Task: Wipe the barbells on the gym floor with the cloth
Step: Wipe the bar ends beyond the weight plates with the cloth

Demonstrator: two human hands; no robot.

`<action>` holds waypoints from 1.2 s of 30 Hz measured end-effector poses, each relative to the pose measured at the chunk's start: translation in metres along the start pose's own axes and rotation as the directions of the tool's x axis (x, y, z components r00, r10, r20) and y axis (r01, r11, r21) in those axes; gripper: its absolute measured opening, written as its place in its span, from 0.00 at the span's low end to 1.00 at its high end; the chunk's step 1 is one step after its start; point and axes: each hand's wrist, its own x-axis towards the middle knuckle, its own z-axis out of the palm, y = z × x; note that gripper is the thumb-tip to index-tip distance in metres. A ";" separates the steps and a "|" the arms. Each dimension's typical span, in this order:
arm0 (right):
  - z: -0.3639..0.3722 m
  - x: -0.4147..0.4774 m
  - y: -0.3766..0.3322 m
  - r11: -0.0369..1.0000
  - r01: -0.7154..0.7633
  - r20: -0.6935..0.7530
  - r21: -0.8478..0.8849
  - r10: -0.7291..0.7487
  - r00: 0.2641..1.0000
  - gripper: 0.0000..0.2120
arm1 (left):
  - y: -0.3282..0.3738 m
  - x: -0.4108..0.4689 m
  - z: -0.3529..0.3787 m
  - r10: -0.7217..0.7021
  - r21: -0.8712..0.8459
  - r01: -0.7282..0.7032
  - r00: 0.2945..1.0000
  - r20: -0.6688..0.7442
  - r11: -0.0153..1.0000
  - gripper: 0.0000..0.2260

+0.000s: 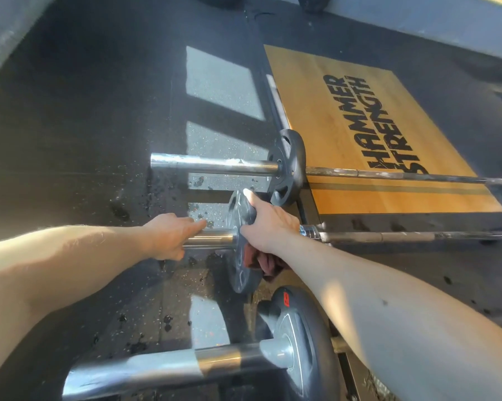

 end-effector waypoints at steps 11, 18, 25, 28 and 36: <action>-0.031 0.010 0.001 0.987 -0.093 -0.023 0.130 0.097 0.995 0.39 | -0.010 0.007 -0.035 0.023 0.093 -0.015 0.996 -0.084 0.996 0.34; -0.033 0.001 -0.002 0.996 -0.071 -0.068 0.054 0.075 0.995 0.39 | -0.006 0.004 -0.040 0.009 0.010 -0.008 0.996 -0.090 1.000 0.32; -0.006 0.006 -0.025 0.983 -0.181 -0.057 -0.009 0.180 0.982 0.39 | -0.007 0.006 -0.016 0.024 0.055 -0.025 1.000 0.006 0.998 0.34; 0.005 0.006 -0.014 0.988 -0.156 -0.048 -0.016 0.155 0.987 0.40 | -0.010 0.006 -0.004 0.020 0.029 -0.021 0.999 0.032 0.999 0.33; -0.003 0.021 -0.002 0.989 -0.146 -0.057 0.025 0.147 0.988 0.40 | -0.005 0.011 -0.015 0.054 0.007 -0.054 0.999 0.004 0.999 0.32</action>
